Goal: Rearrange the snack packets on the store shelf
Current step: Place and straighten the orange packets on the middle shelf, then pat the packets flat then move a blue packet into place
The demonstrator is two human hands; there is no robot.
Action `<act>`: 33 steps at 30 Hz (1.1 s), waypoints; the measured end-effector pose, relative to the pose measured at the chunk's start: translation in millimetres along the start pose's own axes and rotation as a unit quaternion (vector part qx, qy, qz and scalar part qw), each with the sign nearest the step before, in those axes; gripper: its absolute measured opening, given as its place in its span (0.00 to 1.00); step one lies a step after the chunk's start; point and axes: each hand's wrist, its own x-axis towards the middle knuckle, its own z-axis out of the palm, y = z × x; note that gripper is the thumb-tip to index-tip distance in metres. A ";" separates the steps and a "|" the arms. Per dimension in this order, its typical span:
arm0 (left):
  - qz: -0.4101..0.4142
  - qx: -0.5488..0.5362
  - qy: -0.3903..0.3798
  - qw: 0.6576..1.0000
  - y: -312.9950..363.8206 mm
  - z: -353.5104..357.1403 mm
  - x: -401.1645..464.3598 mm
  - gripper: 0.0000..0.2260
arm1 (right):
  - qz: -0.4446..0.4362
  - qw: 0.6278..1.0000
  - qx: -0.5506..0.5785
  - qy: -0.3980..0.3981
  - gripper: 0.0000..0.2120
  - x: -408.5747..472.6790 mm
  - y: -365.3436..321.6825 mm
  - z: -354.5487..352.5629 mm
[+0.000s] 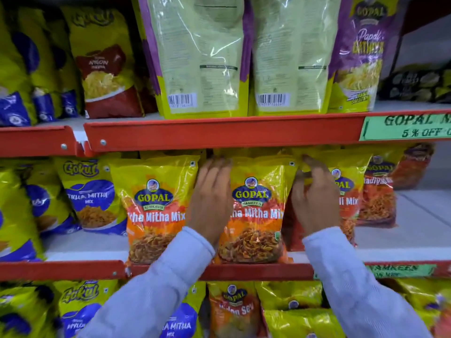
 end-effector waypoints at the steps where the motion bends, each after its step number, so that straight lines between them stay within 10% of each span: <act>1: -0.002 0.037 -0.024 0.999 -1.6 0.4 11.8 0.20 | 0.017 1.000 -0.001 -0.014 0.18 11.1 2.4 3.1; 19: 0.053 0.163 -0.036 0.985 -14.4 4.8 35.3 0.22 | -0.039 0.993 -0.110 0.010 0.21 12.7 3.7 5.0; 26: 0.096 0.202 -0.150 0.963 -17.0 16.0 -29.8 0.25 | -0.141 0.957 -0.208 -0.142 0.31 -35.8 6.8 18.3; 33: 0.125 0.150 -0.130 0.972 -29.2 -11.7 -58.0 0.24 | -0.211 0.964 -0.148 -0.071 0.30 -69.2 -16.6 9.5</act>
